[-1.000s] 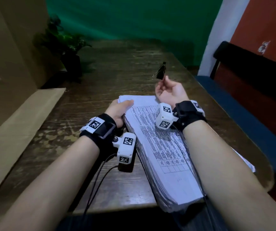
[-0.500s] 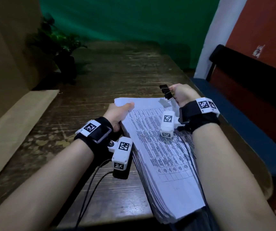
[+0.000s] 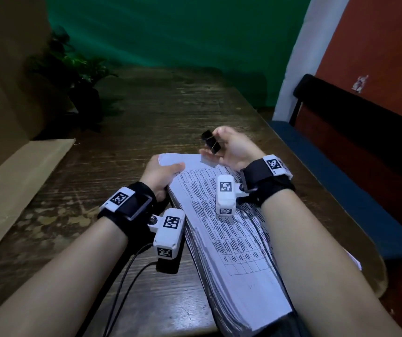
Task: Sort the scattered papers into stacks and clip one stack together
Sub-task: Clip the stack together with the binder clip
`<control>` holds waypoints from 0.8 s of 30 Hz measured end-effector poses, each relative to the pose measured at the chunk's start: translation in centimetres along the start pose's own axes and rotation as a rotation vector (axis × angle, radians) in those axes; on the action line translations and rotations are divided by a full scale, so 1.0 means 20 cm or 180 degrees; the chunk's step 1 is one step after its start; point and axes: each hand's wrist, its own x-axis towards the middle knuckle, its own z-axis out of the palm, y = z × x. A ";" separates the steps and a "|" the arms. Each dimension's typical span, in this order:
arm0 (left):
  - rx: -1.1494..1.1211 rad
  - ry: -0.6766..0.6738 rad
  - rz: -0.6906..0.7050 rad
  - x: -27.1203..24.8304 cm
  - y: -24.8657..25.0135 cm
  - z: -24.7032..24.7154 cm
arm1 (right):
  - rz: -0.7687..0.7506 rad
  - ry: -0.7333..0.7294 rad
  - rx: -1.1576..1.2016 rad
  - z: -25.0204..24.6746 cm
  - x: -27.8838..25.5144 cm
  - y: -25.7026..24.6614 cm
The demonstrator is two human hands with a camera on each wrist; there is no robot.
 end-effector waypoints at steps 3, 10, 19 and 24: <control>-0.0101 0.0166 0.0059 0.01 -0.01 0.00 | 0.0212 -0.0114 0.0569 -0.02 0.02 0.05; -0.0113 -0.0120 0.0470 -0.06 0.03 0.00 | -0.0150 -0.0552 0.0070 0.04 0.01 0.07; 0.0494 -0.0231 0.0858 -0.05 0.01 -0.01 | -0.0427 -0.1070 -0.0395 0.12 -0.05 0.03; 0.0940 -0.0201 0.1125 -0.05 0.03 0.00 | -0.0819 -0.0462 -0.1033 0.18 -0.03 0.04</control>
